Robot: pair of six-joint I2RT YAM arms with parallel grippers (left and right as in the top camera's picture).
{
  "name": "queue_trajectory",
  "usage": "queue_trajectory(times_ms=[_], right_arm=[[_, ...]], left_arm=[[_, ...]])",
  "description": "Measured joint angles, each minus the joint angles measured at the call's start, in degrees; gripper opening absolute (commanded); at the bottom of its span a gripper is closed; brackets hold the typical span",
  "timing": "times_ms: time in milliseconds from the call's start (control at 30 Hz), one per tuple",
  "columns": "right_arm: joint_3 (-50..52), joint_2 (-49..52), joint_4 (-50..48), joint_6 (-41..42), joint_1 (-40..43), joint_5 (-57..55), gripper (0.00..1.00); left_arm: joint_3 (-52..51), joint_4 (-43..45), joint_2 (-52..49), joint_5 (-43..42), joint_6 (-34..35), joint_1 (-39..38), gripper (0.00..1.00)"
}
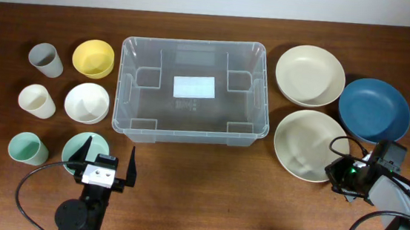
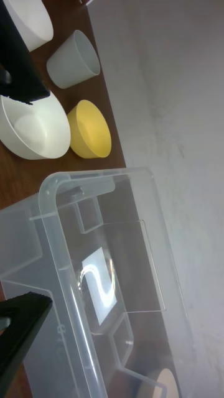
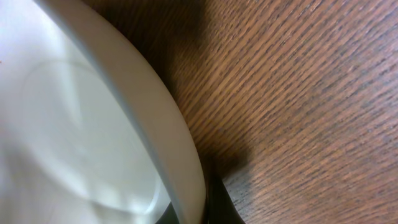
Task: Pack container
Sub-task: 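Grasp the cream bowl rim with the right gripper and lift, then carry the cream bowl left over the clear bin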
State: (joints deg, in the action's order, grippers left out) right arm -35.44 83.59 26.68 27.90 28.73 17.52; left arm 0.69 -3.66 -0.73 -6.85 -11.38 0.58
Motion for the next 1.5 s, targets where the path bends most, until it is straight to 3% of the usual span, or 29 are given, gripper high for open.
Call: queue_trajectory(times_ms=[500, 833, 1067, 1267, 1500], right_arm=[[0.2, -1.0, 1.4, 0.6, 0.0, 8.8, 0.04], [0.2, -15.0, 8.7, 2.1, 7.9, 12.0, 0.04], [-3.1, -22.8, 12.7, 2.2, 7.5, 12.8, 0.04], [-16.4, -26.2, 15.8, 2.6, 0.4, 13.3, 0.04], [-27.7, -24.8, 9.6, 8.4, -19.7, 9.6, 0.04]], left_arm=[[0.0, 0.0, 0.0, 0.0, 0.0, 0.0, 1.00], [0.0, 0.0, 0.0, 0.0, 0.0, 0.0, 1.00], [0.0, 0.0, 0.0, 0.0, 0.0, 0.0, 1.00], [0.0, 0.0, 0.0, 0.0, 0.0, 0.0, 1.00], [0.0, 0.0, 0.0, 0.0, 0.0, 0.0, 1.00]])
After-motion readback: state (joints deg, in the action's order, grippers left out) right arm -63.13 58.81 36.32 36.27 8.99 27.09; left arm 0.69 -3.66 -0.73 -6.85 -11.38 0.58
